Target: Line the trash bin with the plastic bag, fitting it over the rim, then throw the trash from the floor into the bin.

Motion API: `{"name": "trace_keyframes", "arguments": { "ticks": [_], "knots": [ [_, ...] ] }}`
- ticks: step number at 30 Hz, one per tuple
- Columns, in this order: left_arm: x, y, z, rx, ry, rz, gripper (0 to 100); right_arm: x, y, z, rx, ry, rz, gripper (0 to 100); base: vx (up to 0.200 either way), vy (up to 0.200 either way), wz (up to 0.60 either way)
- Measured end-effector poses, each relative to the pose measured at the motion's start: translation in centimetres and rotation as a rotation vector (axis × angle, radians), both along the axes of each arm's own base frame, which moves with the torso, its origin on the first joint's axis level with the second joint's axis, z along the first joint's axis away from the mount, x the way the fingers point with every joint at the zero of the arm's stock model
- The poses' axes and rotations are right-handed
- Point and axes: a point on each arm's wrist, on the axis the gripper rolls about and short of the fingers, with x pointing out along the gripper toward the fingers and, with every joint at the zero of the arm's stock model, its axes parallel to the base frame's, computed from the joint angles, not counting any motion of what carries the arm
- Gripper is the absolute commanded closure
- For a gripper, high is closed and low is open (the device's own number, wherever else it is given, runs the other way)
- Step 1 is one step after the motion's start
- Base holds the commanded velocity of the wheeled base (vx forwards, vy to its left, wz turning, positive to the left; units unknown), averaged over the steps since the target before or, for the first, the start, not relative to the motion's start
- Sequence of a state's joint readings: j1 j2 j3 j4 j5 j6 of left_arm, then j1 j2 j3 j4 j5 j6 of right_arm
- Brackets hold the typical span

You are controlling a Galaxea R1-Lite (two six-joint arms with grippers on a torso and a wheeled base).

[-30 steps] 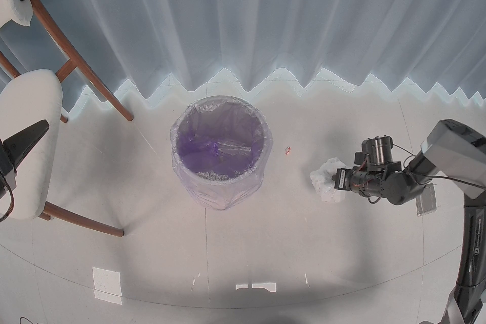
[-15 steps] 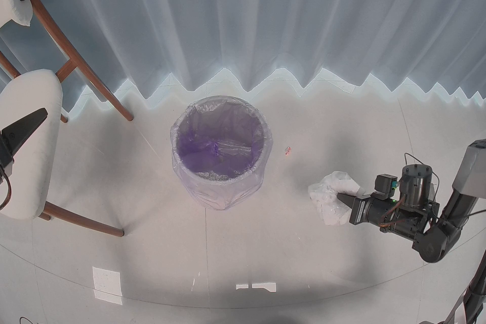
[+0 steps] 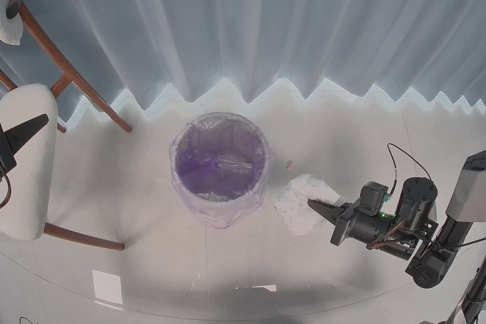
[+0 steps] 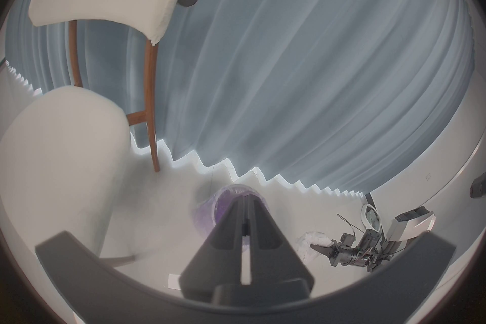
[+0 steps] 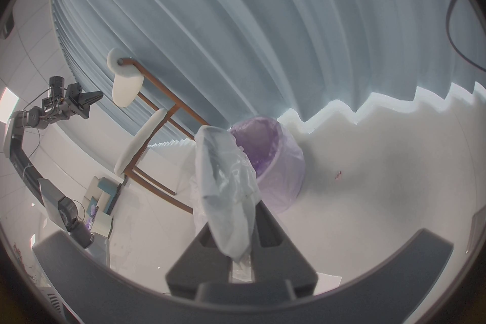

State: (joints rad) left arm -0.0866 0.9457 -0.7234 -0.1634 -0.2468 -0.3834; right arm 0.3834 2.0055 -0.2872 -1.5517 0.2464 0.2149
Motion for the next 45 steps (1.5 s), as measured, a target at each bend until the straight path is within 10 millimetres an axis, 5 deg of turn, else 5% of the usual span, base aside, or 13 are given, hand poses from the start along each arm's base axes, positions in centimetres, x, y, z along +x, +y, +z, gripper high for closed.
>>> {"name": "trace_keyframes", "arguments": {
  "ticks": [15,29,45],
  "knots": [
    [-0.5,0.1,0.2,0.001,-0.018,0.008,100,0.9,2.5,0.5,0.018,-0.04,0.07,100,0.173,0.04,0.0],
    [-1.2,0.0,-0.3,0.051,-0.038,0.044,100,1.1,5.1,-2.4,-0.016,0.021,0.136,100,0.0,0.071,0.0],
    [-1.9,-0.2,-0.1,0.046,-0.062,0.017,100,4.7,6.1,-5.9,-0.085,-0.005,0.047,100,0.0,0.0,0.0]
  ]
}}
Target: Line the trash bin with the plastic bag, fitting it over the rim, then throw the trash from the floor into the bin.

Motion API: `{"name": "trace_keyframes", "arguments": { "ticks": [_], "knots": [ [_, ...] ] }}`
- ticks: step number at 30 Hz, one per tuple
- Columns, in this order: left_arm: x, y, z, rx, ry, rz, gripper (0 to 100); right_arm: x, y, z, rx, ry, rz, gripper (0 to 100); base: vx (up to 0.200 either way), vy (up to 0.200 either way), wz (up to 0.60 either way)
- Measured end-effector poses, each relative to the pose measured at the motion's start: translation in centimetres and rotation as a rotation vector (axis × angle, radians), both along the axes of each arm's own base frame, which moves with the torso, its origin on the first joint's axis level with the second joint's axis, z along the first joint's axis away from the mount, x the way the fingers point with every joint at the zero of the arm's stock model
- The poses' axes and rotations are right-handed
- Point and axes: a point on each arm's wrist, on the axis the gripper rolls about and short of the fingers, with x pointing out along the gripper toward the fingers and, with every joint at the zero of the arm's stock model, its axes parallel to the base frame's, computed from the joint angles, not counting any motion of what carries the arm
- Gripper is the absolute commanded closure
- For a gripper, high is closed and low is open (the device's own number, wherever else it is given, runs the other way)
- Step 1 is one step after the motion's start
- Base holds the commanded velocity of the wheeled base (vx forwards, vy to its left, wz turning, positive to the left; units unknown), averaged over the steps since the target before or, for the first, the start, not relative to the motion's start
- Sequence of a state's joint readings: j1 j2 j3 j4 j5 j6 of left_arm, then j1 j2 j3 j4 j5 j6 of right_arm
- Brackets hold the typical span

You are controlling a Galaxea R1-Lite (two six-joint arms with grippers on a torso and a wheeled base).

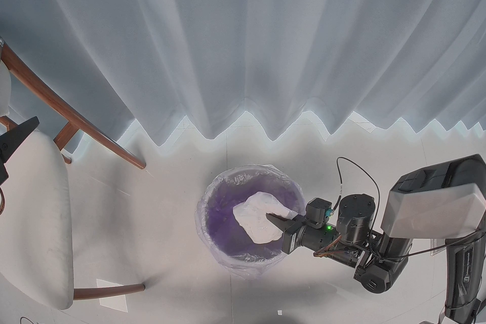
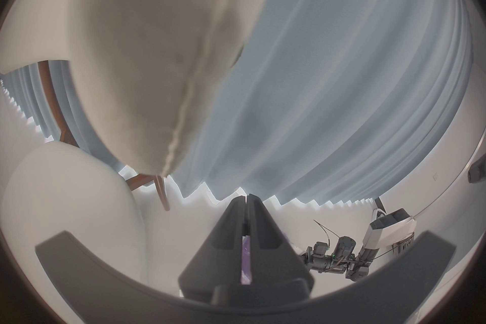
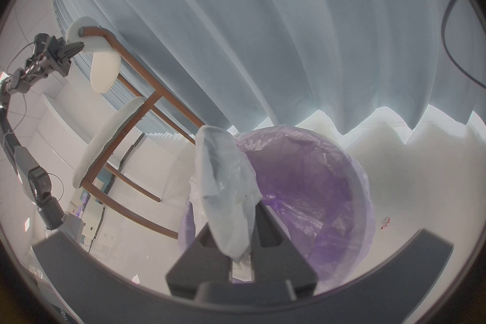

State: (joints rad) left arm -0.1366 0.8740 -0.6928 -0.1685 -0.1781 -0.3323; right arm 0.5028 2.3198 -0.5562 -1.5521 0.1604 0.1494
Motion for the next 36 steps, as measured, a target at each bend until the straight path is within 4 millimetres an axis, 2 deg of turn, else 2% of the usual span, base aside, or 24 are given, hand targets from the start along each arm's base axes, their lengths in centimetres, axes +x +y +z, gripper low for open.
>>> {"name": "trace_keyframes", "arguments": {
  "ticks": [4,5,15,23,29,36],
  "knots": [
    [-0.3,0.1,-0.1,0.0,-0.002,0.01,100,0.5,0.0,-0.3,-0.005,-0.008,-0.006,100,0.0,0.0,0.0],
    [-0.4,0.1,-0.1,-0.001,-0.005,0.01,100,0.6,0.0,-0.4,-0.008,-0.007,-0.006,0,0.0,0.0,0.0],
    [-0.8,0.2,0.1,-0.006,-0.026,0.014,100,0.6,0.0,-0.4,-0.004,-0.006,-0.006,0,0.0,0.0,0.0],
    [-1.0,0.3,0.9,-0.031,-0.052,0.019,100,-1.2,-1.2,0.6,-0.013,0.026,-0.024,0,0.0,0.0,0.0],
    [-1.5,0.4,1.2,-0.097,-0.059,0.028,100,-2.3,-3.3,3.9,0.034,-0.022,-0.092,0,-0.033,0.0,0.0],
    [-2.7,0.7,0.6,-0.143,-0.061,0.053,100,-3.7,-8.1,9.0,0.098,-0.146,-0.236,0,-0.2,0.0,0.0]
  ]
}}
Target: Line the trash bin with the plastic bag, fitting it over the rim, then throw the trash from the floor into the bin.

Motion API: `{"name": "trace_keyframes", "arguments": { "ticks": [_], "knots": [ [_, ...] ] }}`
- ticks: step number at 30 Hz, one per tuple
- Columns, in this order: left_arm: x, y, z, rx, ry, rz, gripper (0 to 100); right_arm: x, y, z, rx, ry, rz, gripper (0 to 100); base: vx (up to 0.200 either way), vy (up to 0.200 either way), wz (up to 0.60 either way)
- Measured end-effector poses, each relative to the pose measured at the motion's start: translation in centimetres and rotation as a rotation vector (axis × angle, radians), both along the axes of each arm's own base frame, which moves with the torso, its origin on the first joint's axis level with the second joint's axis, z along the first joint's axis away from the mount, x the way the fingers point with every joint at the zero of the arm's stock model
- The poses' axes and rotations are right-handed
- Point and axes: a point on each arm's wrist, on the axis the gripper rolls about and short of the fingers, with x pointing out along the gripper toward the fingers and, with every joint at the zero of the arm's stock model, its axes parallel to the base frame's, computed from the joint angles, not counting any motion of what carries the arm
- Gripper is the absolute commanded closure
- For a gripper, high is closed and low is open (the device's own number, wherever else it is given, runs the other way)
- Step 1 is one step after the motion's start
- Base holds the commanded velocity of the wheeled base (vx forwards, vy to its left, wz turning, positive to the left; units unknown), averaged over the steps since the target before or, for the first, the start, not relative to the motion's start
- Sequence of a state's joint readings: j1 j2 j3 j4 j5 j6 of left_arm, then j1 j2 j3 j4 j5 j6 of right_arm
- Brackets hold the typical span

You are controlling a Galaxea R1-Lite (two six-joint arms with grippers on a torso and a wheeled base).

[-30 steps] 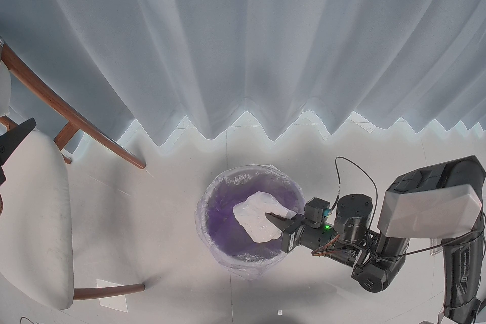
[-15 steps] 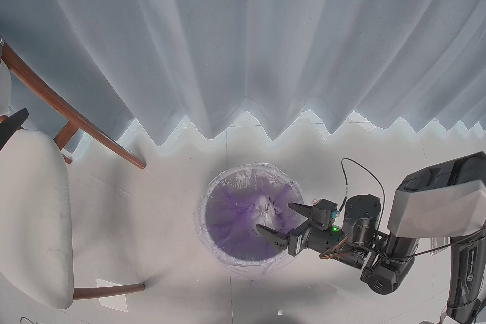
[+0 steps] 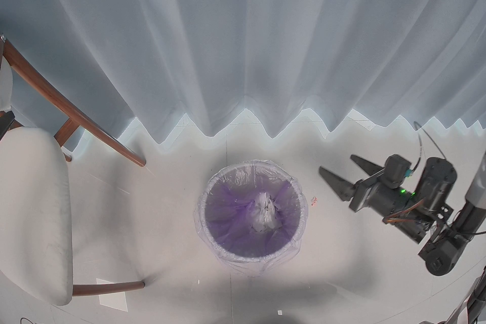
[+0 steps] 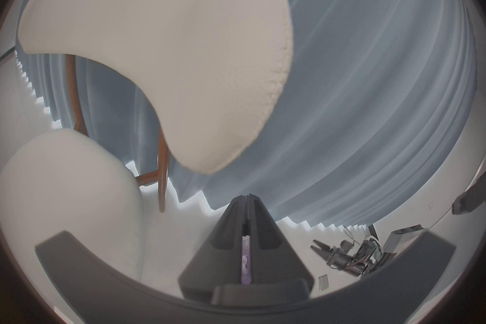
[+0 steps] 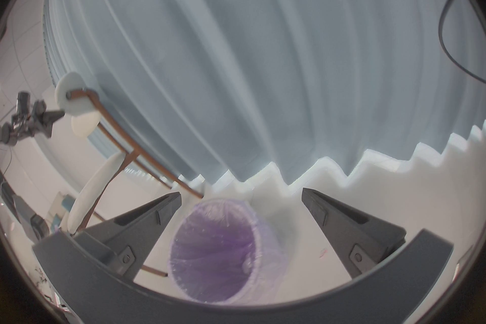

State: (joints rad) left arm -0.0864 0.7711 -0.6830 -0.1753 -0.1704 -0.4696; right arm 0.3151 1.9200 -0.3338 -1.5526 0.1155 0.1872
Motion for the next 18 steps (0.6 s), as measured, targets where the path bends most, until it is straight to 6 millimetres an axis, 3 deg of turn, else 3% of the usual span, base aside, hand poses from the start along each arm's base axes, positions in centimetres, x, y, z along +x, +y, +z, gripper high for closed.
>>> {"name": "trace_keyframes", "arguments": {
  "ticks": [5,9,16,18],
  "knots": [
    [-1.5,0.1,-1.1,-0.013,-0.005,-0.004,100,-3.1,-3.4,2.8,0.017,-0.053,-0.099,0,-0.2,0.0,0.0],
    [-3.1,0.3,-2.5,-0.017,-0.013,-0.002,100,-6.2,-5.2,3.8,0.013,-0.063,-0.151,0,-0.2,0.0,0.0],
    [-5.6,0.5,-5.5,-0.017,-0.041,0.04,100,-11.5,-6.9,4.4,-0.015,-0.033,-0.248,0,-0.2,0.0,0.0],
    [-6.2,0.6,-6.4,-0.009,-0.048,0.055,100,-13.0,-7.2,4.3,-0.03,-0.013,-0.269,0,0.0,0.0,0.0]
  ]
}}
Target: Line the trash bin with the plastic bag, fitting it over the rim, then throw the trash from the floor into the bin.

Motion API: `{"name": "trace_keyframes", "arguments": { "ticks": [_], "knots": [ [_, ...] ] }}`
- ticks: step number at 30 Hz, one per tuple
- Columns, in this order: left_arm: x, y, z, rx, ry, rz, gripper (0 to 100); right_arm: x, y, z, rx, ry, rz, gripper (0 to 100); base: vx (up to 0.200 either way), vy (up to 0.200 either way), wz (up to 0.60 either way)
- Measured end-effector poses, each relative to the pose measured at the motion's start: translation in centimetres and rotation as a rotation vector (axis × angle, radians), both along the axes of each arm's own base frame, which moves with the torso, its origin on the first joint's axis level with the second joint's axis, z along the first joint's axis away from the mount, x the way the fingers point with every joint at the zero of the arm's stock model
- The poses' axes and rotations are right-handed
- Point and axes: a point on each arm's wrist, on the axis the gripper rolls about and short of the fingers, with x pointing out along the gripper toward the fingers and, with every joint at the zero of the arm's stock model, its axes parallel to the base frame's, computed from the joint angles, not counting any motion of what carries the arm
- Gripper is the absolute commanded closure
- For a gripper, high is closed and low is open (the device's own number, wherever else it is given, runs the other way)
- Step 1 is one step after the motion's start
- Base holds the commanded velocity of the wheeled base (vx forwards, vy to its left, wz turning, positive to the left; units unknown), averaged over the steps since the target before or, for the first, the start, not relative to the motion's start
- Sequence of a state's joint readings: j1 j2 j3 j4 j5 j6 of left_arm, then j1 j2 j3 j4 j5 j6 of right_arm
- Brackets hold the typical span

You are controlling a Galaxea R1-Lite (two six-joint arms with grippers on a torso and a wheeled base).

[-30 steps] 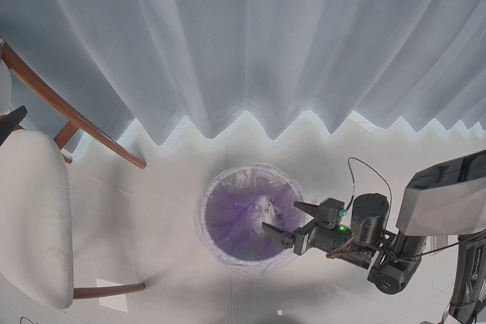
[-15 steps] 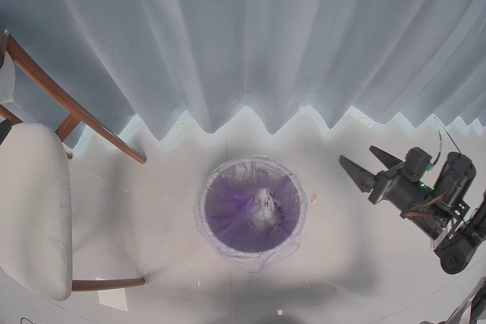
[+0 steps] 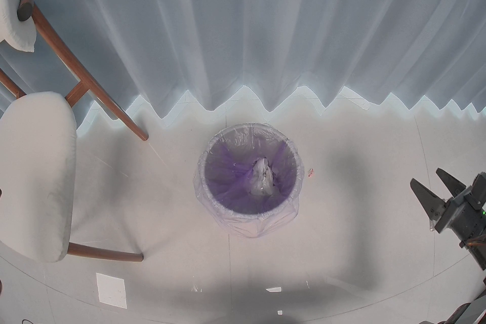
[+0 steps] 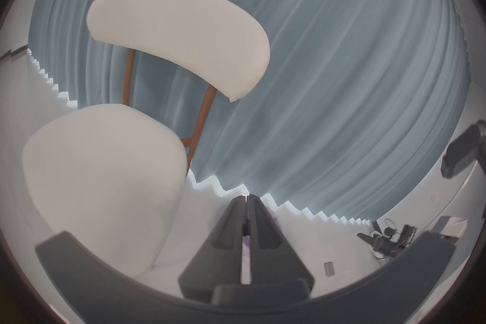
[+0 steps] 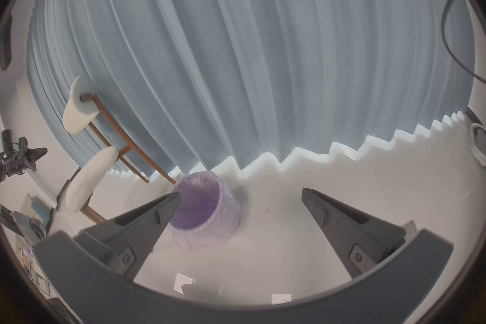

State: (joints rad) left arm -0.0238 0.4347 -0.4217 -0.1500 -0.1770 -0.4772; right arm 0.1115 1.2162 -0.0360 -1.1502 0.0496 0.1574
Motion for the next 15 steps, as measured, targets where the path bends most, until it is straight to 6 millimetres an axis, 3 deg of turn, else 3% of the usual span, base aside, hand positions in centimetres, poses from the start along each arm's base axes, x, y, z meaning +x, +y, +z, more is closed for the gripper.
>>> {"name": "trace_keyframes", "arguments": {
  "ticks": [10,15],
  "knots": [
    [-1.4,0.1,-5.7,0.208,0.0,0.105,100,-7.4,-1.1,-1.9,-0.068,0.123,-0.064,0,0.0,0.0,0.0],
    [-1.7,0.1,-8.5,0.288,0.053,0.149,100,-10.9,-1.5,-3.7,-0.1,0.157,-0.098,0,0.0,0.0,0.0]
  ]
}}
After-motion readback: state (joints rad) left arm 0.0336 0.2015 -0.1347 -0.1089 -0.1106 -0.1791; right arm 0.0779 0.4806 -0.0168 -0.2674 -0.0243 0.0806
